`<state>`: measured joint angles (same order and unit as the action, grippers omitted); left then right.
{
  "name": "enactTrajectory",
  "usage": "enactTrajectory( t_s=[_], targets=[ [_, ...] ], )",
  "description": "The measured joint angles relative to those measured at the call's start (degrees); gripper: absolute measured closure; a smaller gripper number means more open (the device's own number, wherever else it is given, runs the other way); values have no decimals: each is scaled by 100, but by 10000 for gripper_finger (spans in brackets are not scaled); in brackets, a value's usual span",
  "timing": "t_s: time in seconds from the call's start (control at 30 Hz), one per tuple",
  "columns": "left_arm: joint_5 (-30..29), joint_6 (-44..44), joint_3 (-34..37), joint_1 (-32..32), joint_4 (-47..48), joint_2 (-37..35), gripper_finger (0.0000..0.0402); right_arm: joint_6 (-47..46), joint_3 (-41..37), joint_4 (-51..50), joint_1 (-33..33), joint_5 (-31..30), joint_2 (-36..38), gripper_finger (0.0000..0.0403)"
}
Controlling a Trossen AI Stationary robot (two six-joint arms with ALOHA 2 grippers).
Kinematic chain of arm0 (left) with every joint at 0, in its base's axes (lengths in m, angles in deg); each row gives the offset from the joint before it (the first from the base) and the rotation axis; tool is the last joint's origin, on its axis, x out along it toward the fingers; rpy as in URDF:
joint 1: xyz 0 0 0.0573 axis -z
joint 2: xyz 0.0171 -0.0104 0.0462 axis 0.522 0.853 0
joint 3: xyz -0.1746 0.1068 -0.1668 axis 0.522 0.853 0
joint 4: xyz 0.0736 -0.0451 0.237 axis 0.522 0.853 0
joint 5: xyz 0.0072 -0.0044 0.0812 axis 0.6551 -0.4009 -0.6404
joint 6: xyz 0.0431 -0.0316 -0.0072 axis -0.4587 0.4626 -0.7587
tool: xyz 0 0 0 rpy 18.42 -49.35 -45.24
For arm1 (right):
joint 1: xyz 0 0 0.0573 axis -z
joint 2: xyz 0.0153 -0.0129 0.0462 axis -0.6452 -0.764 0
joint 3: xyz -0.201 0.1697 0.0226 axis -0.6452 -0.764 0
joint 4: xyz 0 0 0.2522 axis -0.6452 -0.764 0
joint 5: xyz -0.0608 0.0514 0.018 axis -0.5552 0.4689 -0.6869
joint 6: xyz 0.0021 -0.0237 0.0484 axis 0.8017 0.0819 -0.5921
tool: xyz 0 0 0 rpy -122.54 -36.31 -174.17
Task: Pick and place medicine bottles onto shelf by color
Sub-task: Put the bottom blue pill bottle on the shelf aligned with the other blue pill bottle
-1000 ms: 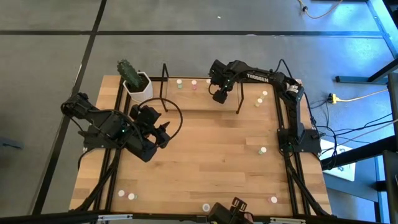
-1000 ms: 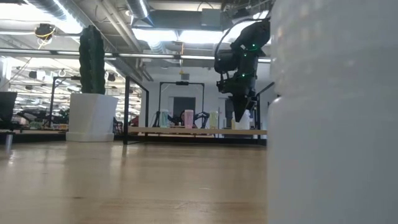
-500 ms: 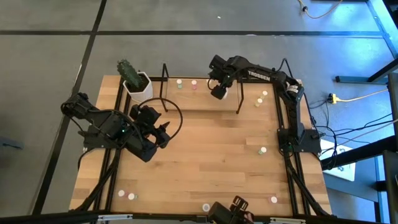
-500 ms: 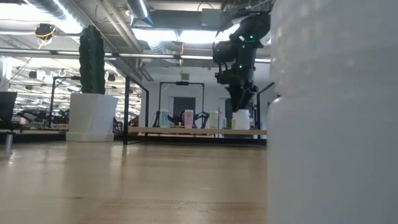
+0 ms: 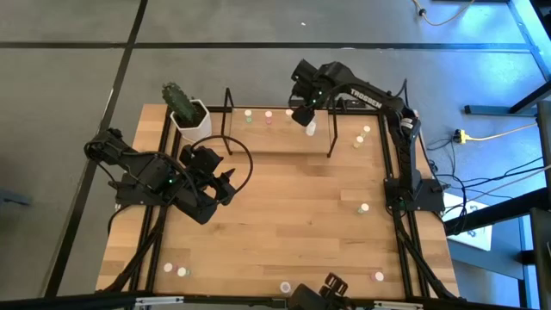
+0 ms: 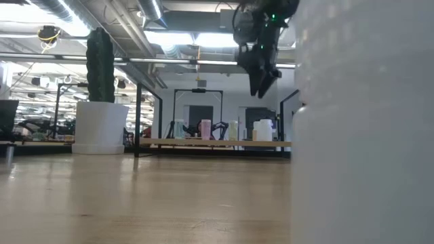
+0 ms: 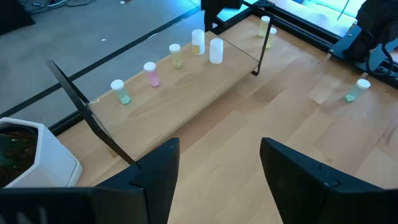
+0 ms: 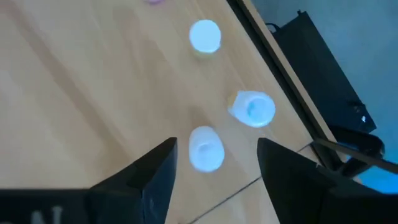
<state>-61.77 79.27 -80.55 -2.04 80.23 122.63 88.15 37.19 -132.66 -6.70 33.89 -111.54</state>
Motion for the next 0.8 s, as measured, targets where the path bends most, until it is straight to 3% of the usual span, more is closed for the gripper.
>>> enactTrajectory(
  t_s=[0.17, 0.37, 0.8],
  targets=[
    [-2, 0, 2, 0, 0, 0, 184, 115, 514, -599, -82, 187, 250, 180],
    [-1, 0, 2, -1, 0, 0, 184, 138, 340, -624, -298, 388, 1141, 180],
    [0, 0, 2, 0, 0, 0, 184, 214, -1448, 335, -2097, 437, 3090, 180]
  ],
)
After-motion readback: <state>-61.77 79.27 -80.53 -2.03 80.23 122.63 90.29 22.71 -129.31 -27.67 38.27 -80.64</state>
